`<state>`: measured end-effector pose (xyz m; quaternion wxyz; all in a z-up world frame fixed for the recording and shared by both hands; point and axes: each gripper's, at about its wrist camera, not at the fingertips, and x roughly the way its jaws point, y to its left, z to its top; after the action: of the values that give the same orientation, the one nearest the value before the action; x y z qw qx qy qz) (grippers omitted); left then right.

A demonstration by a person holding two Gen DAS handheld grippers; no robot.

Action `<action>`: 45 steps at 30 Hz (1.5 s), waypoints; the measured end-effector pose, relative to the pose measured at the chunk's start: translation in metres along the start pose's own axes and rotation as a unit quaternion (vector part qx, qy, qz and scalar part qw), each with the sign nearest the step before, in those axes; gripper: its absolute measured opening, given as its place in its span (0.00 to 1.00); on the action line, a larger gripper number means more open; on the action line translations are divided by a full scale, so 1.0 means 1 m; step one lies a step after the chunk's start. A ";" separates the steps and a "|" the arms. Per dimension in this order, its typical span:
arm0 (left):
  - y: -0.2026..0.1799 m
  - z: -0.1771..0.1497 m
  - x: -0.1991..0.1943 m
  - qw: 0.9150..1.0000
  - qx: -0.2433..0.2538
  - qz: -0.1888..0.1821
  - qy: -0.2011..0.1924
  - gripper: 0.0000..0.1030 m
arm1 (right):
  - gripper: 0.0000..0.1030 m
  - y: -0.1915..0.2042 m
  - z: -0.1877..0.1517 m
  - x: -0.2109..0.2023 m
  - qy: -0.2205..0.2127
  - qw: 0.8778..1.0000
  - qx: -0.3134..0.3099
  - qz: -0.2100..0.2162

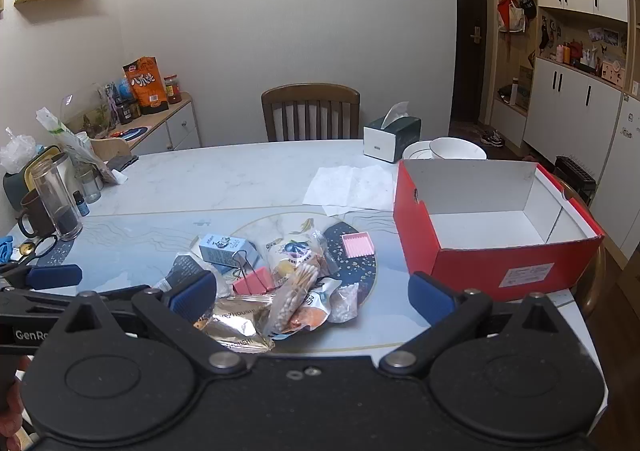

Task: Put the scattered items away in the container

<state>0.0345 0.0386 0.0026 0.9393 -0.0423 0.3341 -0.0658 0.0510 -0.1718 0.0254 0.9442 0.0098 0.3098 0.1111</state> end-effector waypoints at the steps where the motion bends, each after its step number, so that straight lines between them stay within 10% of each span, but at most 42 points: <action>1: 0.002 0.001 0.001 1.000 -0.003 -0.007 0.002 1.00 | 0.99 0.001 0.000 0.001 0.001 1.000 0.000 -0.002; 45: 0.053 0.001 0.140 0.996 0.072 0.011 0.055 0.92 | 0.80 0.019 -0.006 0.153 0.123 0.991 -0.042 0.042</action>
<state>0.1480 0.0693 -0.0900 0.9206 0.0325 0.3804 -0.0818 0.1638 -0.1209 -0.0672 0.8932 -0.0304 0.4177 0.1634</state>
